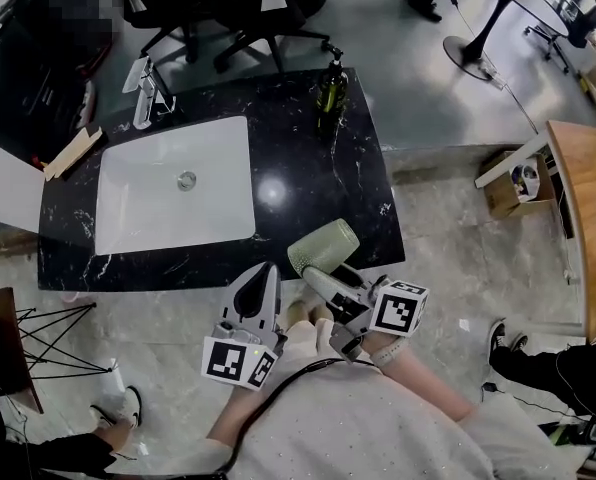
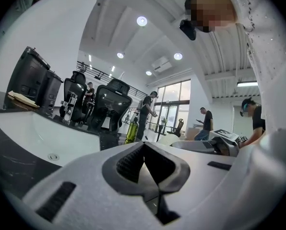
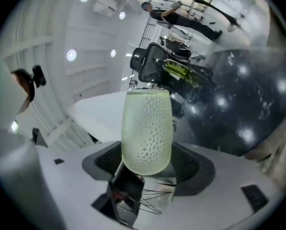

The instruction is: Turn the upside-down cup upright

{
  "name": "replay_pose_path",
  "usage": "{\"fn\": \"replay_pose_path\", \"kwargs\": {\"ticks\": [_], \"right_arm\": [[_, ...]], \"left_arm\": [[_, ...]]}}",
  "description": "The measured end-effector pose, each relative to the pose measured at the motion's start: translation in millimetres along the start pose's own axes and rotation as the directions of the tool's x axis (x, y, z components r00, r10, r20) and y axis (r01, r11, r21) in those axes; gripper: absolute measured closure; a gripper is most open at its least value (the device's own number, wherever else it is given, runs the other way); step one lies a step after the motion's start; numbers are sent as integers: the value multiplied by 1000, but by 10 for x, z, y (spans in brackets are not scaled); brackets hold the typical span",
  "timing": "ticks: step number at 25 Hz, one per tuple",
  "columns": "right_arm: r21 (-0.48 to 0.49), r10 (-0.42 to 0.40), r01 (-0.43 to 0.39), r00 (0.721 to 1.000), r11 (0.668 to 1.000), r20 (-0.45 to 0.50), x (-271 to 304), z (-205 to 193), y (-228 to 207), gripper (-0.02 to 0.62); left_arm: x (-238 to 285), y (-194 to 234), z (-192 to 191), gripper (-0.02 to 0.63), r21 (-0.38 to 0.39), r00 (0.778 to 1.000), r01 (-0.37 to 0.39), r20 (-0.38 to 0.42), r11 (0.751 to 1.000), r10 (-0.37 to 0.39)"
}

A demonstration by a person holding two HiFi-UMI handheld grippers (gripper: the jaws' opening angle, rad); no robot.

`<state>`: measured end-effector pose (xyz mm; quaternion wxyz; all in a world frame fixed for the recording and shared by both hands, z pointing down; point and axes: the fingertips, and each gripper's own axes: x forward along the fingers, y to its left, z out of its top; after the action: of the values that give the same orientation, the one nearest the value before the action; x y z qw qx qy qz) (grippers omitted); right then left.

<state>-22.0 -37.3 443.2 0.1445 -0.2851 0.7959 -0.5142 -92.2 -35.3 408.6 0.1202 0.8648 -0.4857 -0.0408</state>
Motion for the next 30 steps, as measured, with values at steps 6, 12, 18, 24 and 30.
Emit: {"fn": "replay_pose_path", "kwargs": {"ticks": [6,12,18,24,30], "right_arm": [[312,230,-229,973,922,32,126,-178,137,272],[630,348,-410,909,659,228,87,-154,150,272],[754,342,-623,769,208,540,-38,20,6,272],[693,307,-720,653,-32,692,-88,142,12,272],[647,325,-756,590,-101,739,-131,135,-3,272]], "left_arm": [[-113,111,0,598,11,999,-40,-13,999,40],[-99,98,-26,598,9,999,-34,-18,999,34],[-94,82,-58,598,15,999,-22,-30,1000,23],[-156,111,-109,598,22,998,-35,-54,999,36],[-219,178,-178,598,23,995,-52,-84,998,54]]}}
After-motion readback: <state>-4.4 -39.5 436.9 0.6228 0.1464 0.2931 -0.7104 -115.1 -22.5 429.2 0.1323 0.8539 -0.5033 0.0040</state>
